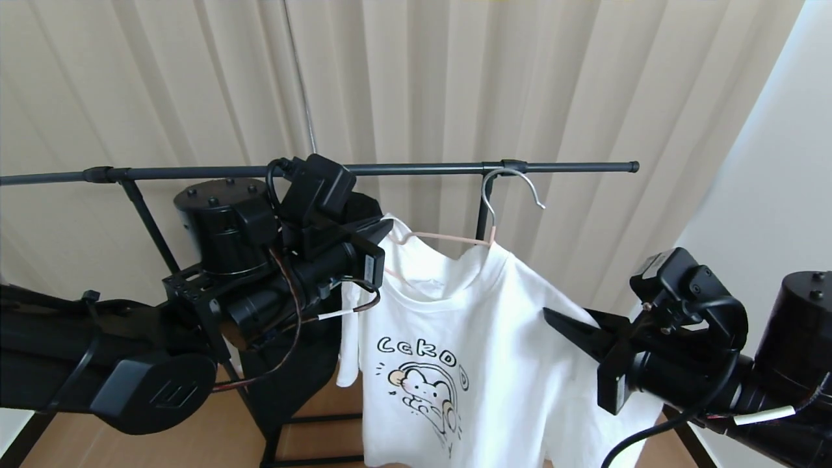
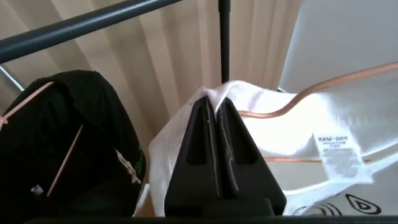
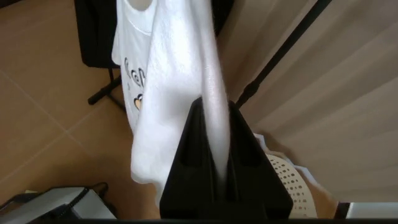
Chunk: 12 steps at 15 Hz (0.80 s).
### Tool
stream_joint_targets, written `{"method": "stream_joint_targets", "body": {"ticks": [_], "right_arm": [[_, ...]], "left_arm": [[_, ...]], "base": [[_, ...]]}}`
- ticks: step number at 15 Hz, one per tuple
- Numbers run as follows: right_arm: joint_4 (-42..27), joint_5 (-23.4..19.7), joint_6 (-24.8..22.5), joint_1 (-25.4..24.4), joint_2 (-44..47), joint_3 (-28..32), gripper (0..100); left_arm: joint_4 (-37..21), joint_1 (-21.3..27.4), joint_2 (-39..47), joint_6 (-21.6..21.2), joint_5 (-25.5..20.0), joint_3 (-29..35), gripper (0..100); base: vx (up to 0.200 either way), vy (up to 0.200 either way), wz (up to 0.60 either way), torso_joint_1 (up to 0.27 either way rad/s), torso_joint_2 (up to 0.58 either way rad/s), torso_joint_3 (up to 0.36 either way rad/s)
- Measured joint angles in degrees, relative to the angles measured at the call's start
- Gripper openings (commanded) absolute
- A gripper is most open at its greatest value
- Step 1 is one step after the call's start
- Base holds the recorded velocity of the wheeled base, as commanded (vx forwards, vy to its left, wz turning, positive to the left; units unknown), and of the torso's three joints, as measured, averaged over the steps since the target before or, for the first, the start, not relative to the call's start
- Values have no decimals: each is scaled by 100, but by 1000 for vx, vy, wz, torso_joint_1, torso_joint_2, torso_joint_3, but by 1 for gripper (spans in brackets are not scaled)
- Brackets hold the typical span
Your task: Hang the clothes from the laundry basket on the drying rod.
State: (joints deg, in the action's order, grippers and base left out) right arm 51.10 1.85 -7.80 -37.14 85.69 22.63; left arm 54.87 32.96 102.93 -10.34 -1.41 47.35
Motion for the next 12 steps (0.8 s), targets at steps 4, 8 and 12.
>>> {"method": "stream_joint_targets", "body": {"ticks": [4, 8, 12], "right_arm": [[1371, 591, 444, -232, 596, -494, 0], [2838, 986, 560, -411, 1376, -747, 0], [3627, 1101, 549, -456, 1997, -833, 0]], "left_arm": [[-13, 80, -139, -28, 5, -22, 0], [-169, 276, -234, -30, 29, -38, 0], [-295, 485, -345, -30, 33, -85, 0]], "base": [[0, 0, 0, 0, 0, 0], [0, 0, 0, 0, 0, 0], [0, 0, 0, 0, 0, 0]]}}
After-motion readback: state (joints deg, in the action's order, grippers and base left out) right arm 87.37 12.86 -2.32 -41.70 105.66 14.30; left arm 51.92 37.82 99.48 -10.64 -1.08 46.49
